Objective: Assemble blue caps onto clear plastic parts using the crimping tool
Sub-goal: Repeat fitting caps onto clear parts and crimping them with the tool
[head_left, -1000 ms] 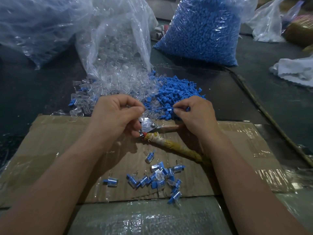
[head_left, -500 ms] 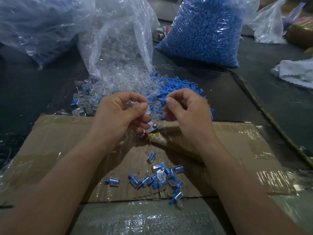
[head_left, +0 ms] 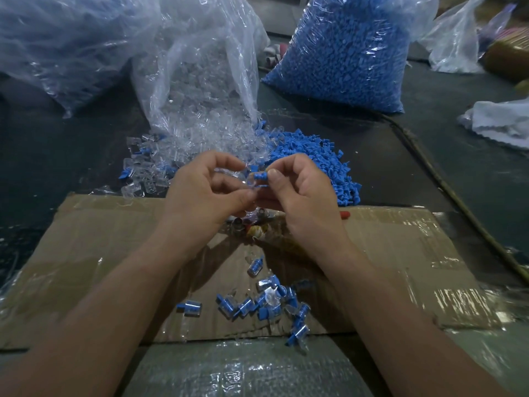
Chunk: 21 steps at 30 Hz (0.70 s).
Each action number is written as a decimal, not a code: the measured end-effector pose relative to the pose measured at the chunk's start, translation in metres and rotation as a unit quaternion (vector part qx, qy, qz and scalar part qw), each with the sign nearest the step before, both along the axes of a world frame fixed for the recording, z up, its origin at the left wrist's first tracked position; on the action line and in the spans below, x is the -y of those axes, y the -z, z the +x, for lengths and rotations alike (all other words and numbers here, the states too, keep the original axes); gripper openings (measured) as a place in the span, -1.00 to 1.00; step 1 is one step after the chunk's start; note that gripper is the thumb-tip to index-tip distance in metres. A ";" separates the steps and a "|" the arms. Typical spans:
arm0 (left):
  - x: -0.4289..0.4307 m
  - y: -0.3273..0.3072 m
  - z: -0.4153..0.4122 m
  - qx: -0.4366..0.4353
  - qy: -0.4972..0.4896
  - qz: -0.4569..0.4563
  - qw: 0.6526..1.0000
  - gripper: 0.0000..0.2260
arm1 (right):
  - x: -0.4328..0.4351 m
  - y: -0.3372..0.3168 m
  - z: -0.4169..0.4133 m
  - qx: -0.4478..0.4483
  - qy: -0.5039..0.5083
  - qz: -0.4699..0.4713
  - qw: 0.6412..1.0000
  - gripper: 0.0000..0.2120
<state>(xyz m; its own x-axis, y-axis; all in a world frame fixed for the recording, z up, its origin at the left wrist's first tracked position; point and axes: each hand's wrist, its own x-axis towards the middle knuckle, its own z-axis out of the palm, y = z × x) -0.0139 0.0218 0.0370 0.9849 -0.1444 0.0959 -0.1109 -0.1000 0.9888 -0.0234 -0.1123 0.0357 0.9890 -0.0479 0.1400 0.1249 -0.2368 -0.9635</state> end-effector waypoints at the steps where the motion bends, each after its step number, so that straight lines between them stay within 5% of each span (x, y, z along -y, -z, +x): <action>1: 0.000 0.001 0.001 -0.003 -0.009 0.002 1.000 -0.77 | 0.000 0.001 0.000 0.006 0.002 -0.010 1.000 -0.81; 15: 0.005 0.004 -0.002 0.027 -0.039 0.021 0.999 -0.81 | 0.004 0.004 -0.003 0.153 0.037 -0.201 0.967 -0.94; 21: 0.004 0.003 -0.001 0.018 -0.026 -0.019 0.999 -0.82 | 0.005 0.001 -0.003 0.110 -0.016 -0.142 0.984 -0.89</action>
